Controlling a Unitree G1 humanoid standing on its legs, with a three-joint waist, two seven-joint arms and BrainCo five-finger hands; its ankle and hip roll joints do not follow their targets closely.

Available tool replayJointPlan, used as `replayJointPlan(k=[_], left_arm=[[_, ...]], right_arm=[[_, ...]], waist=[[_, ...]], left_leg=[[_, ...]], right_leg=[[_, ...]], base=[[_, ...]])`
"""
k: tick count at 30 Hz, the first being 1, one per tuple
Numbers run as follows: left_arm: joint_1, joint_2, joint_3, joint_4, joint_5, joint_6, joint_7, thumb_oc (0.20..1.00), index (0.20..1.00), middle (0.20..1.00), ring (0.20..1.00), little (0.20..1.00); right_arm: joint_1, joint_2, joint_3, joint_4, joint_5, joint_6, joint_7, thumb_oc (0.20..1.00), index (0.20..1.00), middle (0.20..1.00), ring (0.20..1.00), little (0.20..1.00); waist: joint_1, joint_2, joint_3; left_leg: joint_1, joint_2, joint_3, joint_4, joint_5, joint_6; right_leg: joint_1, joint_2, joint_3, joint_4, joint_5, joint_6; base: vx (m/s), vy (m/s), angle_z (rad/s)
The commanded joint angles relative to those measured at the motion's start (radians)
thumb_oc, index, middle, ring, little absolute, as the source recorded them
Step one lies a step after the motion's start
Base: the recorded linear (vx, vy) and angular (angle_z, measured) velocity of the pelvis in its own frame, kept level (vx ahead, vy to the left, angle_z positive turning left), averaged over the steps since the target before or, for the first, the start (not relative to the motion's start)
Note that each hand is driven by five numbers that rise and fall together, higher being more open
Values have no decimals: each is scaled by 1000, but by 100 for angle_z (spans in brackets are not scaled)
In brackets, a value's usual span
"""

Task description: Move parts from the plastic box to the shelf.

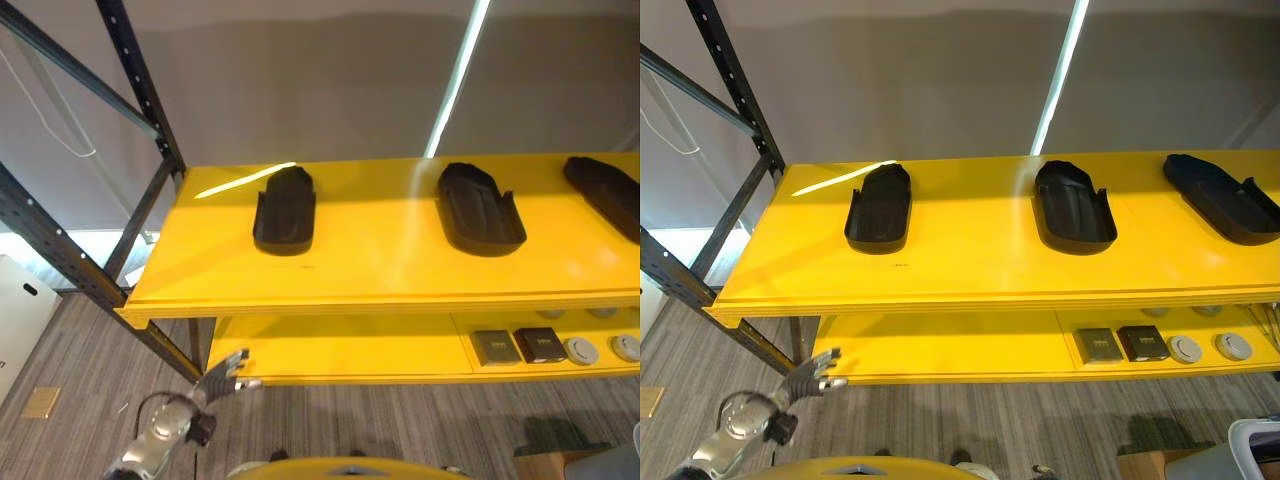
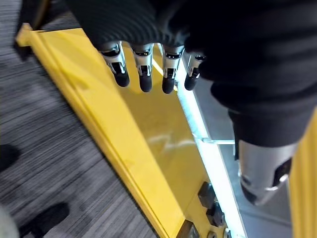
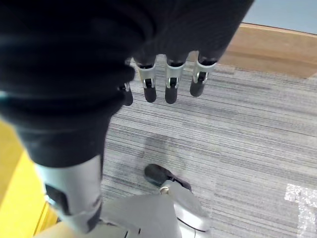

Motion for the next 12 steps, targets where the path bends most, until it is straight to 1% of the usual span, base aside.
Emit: replayJointPlan(k=[1,3,4,5,7,9,12], left_arm=[[-59,-71,90,258,49,-52,103,1000,1000,1000,1000,1000],[-61,-106,140,389,82,-41,124,1000,1000,1000,1000,1000],[-62,-110,146,400,95,-32,134,1000,1000,1000,1000,1000],[-56,-119,166,439,113,-37,144,1000,1000,1000,1000,1000],[-51,-126,198,462,94,-46,155,1000,1000,1000,1000,1000],[-52,-130,207,457,79,-46,159,1000,1000,1000,1000,1000],[-51,-138,215,448,76,-64,153,1000,1000,1000,1000,1000]], right_arm=[[-45,1,13,28,28,22,1,1000,1000,1000,1000,1000],[-50,16,6,50,31,20,2,1000,1000,1000,1000,1000],[-51,19,4,54,33,21,3,1000,1000,1000,1000,1000],[-53,24,-3,62,34,23,7,1000,1000,1000,1000,1000],[-52,29,-10,71,33,29,9,1000,1000,1000,1000,1000],[-50,32,-10,71,31,32,6,1000,1000,1000,1000,1000],[-43,41,-10,73,28,34,-4,1000,1000,1000,1000,1000]], waist=[[10,-30,45],[15,-37,44],[16,-37,43],[17,-39,42],[19,-41,38],[19,-41,38],[21,-42,35]], left_leg=[[17,74,30,-2,-24,-36],[19,75,26,-2,-24,-34],[19,75,26,-2,-24,-34],[21,75,24,-2,-25,-34],[24,73,19,-2,-28,-32],[25,73,17,-2,-30,-31],[27,72,16,-2,-32,-30]], right_leg=[[13,-76,11,1,-23,96],[16,-76,10,1,-25,96],[16,-76,11,1,-25,96],[17,-76,14,1,-25,96],[17,-76,20,1,-26,95],[18,-76,21,1,-26,95],[19,-77,21,1,-25,96]], base=[[16,-45,-1],[23,-32,6],[25,-19,8],[25,-5,7],[27,4,3],[0,0,0],[0,0,0]])
